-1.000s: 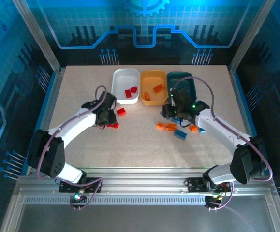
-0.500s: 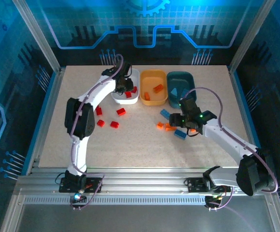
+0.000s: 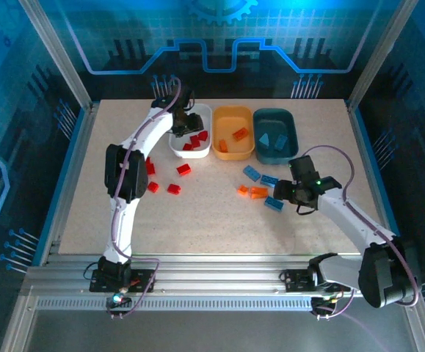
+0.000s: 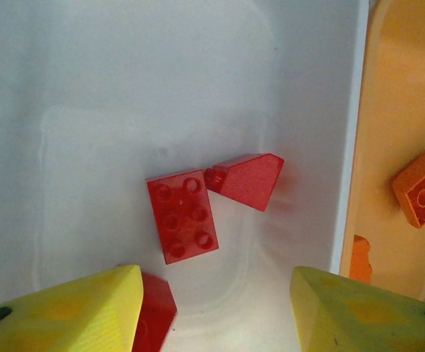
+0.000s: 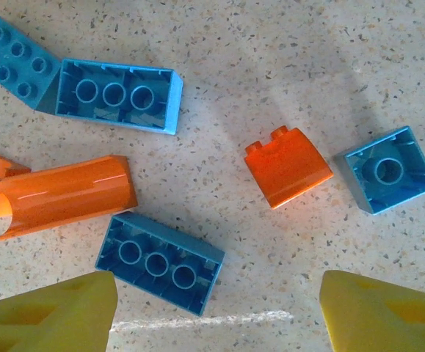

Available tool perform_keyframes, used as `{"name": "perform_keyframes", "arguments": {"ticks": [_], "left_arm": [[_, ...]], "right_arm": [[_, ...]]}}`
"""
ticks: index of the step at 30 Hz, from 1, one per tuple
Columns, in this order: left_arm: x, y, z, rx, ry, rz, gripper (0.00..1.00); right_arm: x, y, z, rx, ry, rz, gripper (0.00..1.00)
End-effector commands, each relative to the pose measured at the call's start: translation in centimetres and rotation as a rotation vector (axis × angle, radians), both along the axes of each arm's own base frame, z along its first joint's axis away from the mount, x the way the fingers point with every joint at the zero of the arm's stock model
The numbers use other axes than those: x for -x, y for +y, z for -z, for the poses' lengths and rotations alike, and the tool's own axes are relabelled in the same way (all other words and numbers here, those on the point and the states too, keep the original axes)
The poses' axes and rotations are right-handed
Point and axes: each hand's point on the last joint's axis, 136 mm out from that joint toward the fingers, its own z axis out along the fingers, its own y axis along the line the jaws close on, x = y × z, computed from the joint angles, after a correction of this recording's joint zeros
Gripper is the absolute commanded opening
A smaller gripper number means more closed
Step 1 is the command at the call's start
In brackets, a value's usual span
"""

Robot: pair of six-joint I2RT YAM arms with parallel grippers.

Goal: Sort the legos into containers by color

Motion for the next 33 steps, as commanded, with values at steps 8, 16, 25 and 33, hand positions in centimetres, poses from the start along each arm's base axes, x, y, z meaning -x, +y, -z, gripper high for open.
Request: {"name": "perform_keyframes", "arguments": {"ticks": [8, 16, 25, 33], "left_arm": [[4.9, -2.3, -5.4, 0.188, -0.083, 0.062, 0.78], [14.3, -3.3, -3.9, 0.357, -0.077, 0.117, 0.9], [21.2, -1.5, -1.7, 0.358, -0.034, 0.131, 0.95], [21.7, -1.3, -2.7, 0.358, -0.053, 0.144, 0.96]], "right_arm": [[1.7, 2.7, 1.5, -0.029, 0.098, -0.167, 0.71], [-2.6, 4.7, 2.7, 0.019, 0.045, -0.292, 0.85], [-3.8, 6.1, 5.1, 0.017, 0.085, -0.353, 0.85], [1.1, 7.6, 6.0, 0.01, 0.165, -0.393, 0.84]]}}
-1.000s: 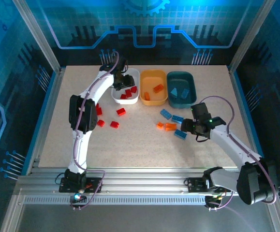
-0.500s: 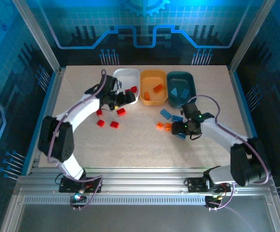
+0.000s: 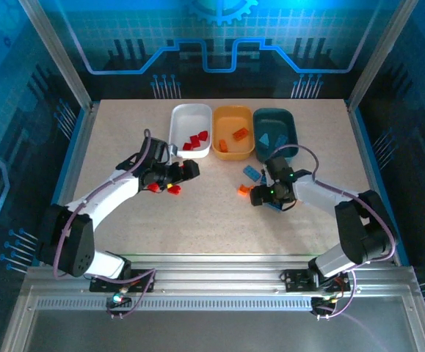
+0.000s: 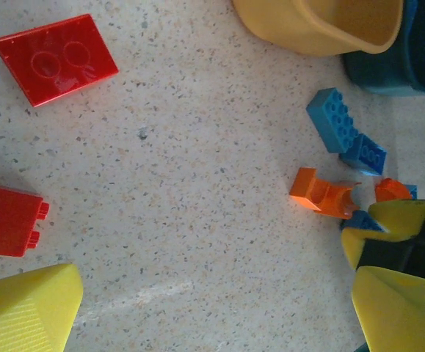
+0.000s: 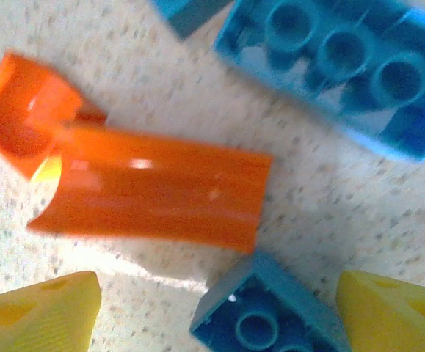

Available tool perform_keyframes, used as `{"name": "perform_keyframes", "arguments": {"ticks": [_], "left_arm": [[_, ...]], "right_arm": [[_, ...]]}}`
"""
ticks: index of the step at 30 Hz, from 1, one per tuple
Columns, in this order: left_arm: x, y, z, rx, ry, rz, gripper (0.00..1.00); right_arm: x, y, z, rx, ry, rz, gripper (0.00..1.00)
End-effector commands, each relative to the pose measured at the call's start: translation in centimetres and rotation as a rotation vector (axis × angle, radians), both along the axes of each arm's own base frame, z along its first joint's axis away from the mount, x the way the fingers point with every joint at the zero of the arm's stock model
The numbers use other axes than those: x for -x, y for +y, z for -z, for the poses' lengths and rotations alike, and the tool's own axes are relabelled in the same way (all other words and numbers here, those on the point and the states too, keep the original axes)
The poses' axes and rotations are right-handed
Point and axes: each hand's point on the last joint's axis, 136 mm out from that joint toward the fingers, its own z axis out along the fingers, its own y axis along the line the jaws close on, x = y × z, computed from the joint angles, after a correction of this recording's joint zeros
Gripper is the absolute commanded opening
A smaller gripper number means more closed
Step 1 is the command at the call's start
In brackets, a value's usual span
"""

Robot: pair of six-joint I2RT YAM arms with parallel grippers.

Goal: Sort the legos into containers by color

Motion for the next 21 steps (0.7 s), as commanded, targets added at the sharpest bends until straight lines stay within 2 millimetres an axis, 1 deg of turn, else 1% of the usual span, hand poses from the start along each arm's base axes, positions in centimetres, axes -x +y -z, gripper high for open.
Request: {"name": "perform_keyframes", "arguments": {"ticks": [1, 3, 5, 10, 13, 15, 17, 18, 20, 21], "left_arm": [[0.3, -0.4, -1.0, 0.03, -0.02, 0.025, 0.96], [0.3, -0.4, -1.1, 0.033, -0.021, 0.024, 0.96], [0.5, -0.4, -1.1, 0.037, -0.021, 0.024, 0.96], [1.3, -0.2, -1.3, 0.045, -0.029, 0.02, 0.96], [1.7, -0.1, -1.3, 0.048, -0.03, 0.019, 0.96], [1.9, 0.0, -1.3, 0.049, -0.029, 0.015, 0.96], [2.1, 0.1, -1.3, 0.049, -0.029, 0.013, 0.96], [2.2, 0.2, -1.3, 0.049, -0.029, 0.008, 0.96], [2.4, 0.3, -1.1, 0.045, -0.03, 0.003, 0.96], [2.4, 0.4, -1.1, 0.043, -0.029, 0.001, 0.96]], "right_arm": [[2.5, 0.4, -0.2, 0.031, 0.032, -0.02, 0.84], [2.8, 0.4, -0.8, 0.036, 0.038, -0.006, 0.84], [3.2, 0.3, -1.0, 0.058, 0.059, 0.002, 0.82], [4.4, 0.1, 0.0, 0.106, 0.115, 0.02, 0.72], [4.3, -0.2, 0.4, 0.172, 0.125, 0.029, 0.67], [4.0, -0.3, 0.4, 0.211, 0.122, 0.028, 0.6], [4.3, -0.5, 0.6, 0.258, 0.124, 0.016, 0.51], [3.4, 0.1, -0.2, 0.258, 0.093, 0.014, 0.46], [3.0, 0.0, -0.8, 0.281, 0.064, 0.014, 0.33], [2.9, 0.1, -1.2, 0.279, 0.052, 0.012, 0.29]]}}
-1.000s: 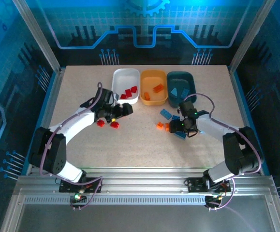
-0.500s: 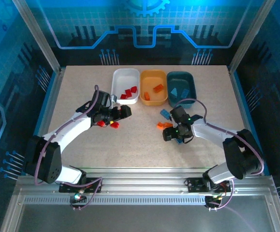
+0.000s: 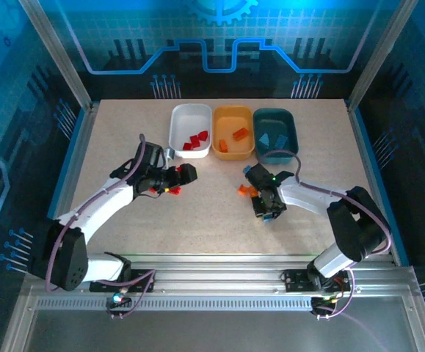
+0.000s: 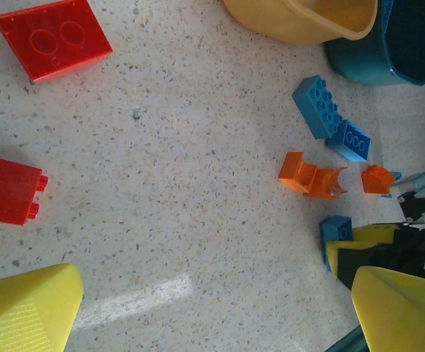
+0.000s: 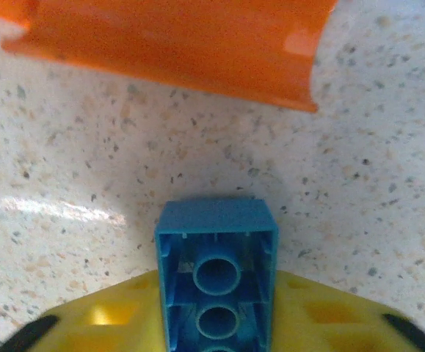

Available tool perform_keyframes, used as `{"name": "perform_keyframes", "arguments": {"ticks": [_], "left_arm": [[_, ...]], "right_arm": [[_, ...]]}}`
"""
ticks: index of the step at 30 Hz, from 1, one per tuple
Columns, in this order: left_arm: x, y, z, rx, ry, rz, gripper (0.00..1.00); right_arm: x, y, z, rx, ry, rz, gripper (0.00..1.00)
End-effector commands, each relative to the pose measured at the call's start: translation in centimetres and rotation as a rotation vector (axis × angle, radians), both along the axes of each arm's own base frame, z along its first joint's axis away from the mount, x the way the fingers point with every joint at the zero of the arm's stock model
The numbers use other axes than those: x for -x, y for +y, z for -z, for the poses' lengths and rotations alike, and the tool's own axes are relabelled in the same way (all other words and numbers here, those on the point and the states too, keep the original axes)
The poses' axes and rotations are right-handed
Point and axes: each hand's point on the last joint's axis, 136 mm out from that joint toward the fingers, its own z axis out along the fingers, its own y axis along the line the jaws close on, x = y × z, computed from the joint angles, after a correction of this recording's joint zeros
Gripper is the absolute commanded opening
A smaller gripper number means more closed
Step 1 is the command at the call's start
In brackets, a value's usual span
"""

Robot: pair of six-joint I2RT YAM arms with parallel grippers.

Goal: Sort the legos into containers by color

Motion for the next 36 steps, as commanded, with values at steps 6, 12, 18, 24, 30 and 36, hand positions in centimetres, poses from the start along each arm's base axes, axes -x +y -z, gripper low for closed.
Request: {"name": "perform_keyframes", "arguments": {"ticks": [6, 12, 18, 24, 30, 36], "left_arm": [[0.6, 1.0, -1.0, -0.013, -0.029, -0.042, 0.97], [0.3, 1.5, -1.0, -0.011, -0.026, -0.092, 0.99], [0.9, 1.5, 0.2, 0.016, 0.013, -0.124, 0.99], [1.7, 2.0, 1.4, 0.022, 0.042, -0.138, 0.99], [1.4, 2.2, 1.0, 0.029, 0.039, -0.138, 0.99], [0.6, 1.4, 0.6, 0.062, 0.04, -0.126, 0.99]], "right_arm": [[-3.1, 0.2, -8.8, -0.049, -0.241, 0.011, 0.24], [-11.2, -1.8, -14.0, -0.104, -0.383, 0.081, 0.25], [-20.7, -5.1, -12.1, -0.104, -0.364, 0.172, 0.25], [-25.8, -6.3, -8.0, -0.074, -0.284, 0.198, 0.27], [-28.0, -6.8, -6.2, -0.077, -0.245, 0.199, 0.41], [-27.2, -6.3, -11.0, -0.091, -0.338, 0.171, 0.63]]}}
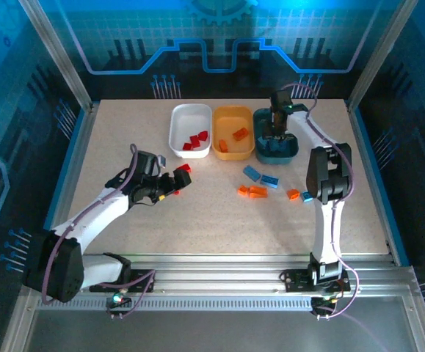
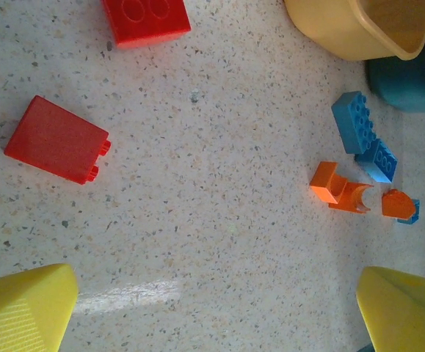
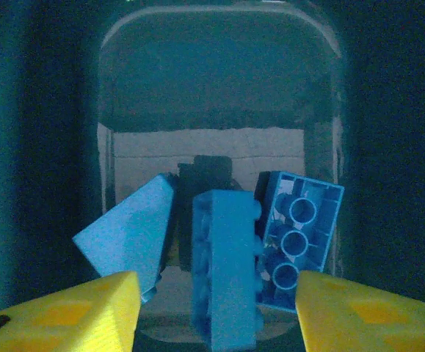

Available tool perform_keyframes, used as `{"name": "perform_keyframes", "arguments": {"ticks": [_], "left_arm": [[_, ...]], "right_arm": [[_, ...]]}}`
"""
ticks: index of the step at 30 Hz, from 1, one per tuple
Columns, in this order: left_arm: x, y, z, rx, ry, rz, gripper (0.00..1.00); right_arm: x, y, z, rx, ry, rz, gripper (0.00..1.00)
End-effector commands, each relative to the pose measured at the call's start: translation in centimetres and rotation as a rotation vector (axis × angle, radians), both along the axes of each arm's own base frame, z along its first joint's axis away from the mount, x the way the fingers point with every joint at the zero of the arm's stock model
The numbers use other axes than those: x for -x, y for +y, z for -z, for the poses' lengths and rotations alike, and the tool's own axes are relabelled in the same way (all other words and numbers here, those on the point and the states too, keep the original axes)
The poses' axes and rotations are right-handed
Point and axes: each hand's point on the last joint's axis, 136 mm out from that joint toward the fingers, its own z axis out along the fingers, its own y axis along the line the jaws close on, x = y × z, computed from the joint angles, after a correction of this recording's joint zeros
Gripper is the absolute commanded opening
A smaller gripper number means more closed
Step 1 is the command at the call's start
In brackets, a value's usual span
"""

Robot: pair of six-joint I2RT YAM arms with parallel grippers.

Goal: Sort the legos into containers by color

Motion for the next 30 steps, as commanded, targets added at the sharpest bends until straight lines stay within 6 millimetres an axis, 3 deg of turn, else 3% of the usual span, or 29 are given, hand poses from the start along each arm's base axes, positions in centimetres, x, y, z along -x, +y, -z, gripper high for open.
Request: {"name": "perform_keyframes", "arguments": {"ticks": [1, 4, 6, 14, 17, 20, 23, 27, 30], "left_arm": [[-0.9, -0.8, -1.2, 0.06, -0.017, 0.004, 0.99], [-1.1, -1.4, -1.1, 0.089, -0.017, 0.011, 0.99], [-1.0, -2.0, -1.0, 0.101, -0.022, 0.024, 0.99], [0.5, -5.1, 1.6, 0.116, 0.022, 0.098, 0.99], [1.0, -6.1, 2.7, 0.124, 0.045, 0.122, 0.99], [1.4, -6.9, 3.4, 0.136, 0.051, 0.131, 0.99], [1.6, -7.6, 3.8, 0.143, 0.057, 0.142, 0.99], [1.5, -8.2, 3.9, 0.141, 0.064, 0.159, 0.99], [1.5, -8.3, 3.9, 0.14, 0.064, 0.164, 0.99]], "right_arm": [[1.1, 0.0, -5.7, -0.02, -0.094, -0.013, 0.63], [3.4, -0.3, -8.3, -0.023, -0.142, 0.023, 0.64], [6.2, -0.6, -8.5, -0.046, -0.144, 0.091, 0.64], [18.7, 4.4, -2.7, -0.086, -0.035, -0.032, 0.67], [22.0, 4.0, -1.7, -0.032, -0.002, -0.028, 0.72], [24.3, 1.1, -0.9, -0.012, 0.032, 0.093, 0.75], [26.2, -0.6, 0.6, -0.068, 0.071, 0.208, 0.77], [27.1, -1.2, 2.1, -0.171, 0.093, 0.319, 0.79], [26.5, -1.2, 3.1, -0.247, 0.106, 0.365, 0.79]]}}
